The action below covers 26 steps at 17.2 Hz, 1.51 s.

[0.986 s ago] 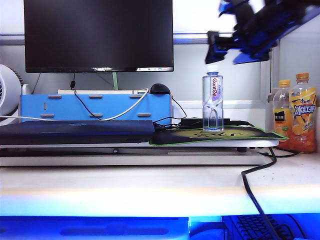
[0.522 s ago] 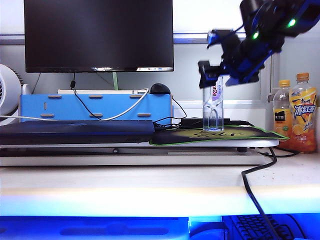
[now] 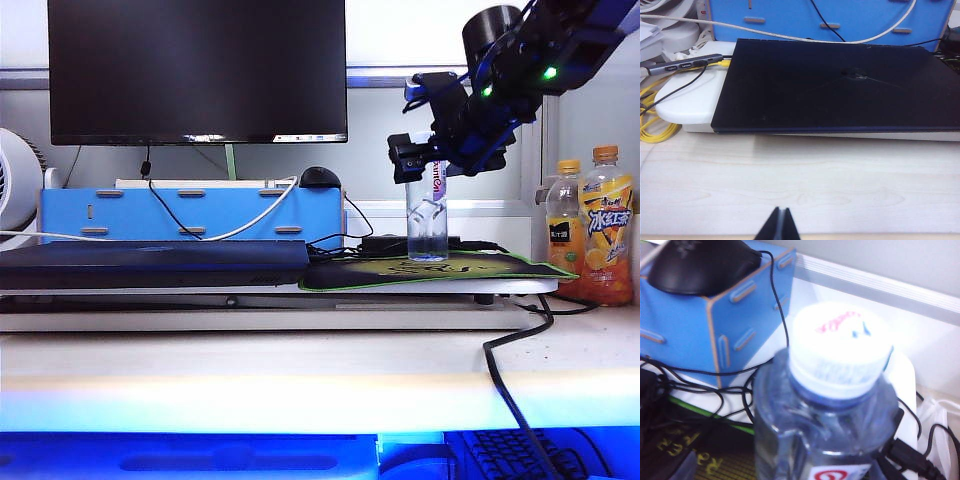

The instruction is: Pick up the mineral water bottle and place it on the laptop.

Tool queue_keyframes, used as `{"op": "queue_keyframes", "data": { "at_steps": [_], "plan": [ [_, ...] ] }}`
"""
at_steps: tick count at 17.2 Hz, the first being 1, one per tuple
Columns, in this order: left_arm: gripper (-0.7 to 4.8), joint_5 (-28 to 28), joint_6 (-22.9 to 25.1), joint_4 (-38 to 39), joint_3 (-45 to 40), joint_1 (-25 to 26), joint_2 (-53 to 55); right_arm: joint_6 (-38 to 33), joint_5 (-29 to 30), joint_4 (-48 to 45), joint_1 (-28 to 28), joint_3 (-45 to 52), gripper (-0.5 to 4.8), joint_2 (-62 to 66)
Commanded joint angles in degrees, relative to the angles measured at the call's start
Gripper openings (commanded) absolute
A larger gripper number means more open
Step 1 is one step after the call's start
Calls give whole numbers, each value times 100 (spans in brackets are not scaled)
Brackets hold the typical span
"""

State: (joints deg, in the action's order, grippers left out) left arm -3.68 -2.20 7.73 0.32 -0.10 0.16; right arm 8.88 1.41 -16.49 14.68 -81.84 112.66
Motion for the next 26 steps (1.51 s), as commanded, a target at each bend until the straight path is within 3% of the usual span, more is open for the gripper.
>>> {"op": "queue_keyframes", "data": {
  "at_steps": [1,18,21,23,24,26],
  "plan": [
    [-2,-17,4,-48,9,2,-11,22,-44,-72,-52,-79,479,105],
    [-2,-20,4,-48,9,2,-11,208,-186,-638,-153,-85,479,328],
    [-2,-20,4,-48,9,2,-11,210,-149,-632,-153,-85,313,328],
    [-2,-20,4,-48,9,2,-11,210,-144,-645,-153,-85,259,328],
    [-2,-17,4,-48,9,2,-11,210,-127,-647,-153,-85,182,328],
    [-2,-17,4,-48,9,2,-11,210,-125,-719,-153,-85,154,328]
  ]
}}
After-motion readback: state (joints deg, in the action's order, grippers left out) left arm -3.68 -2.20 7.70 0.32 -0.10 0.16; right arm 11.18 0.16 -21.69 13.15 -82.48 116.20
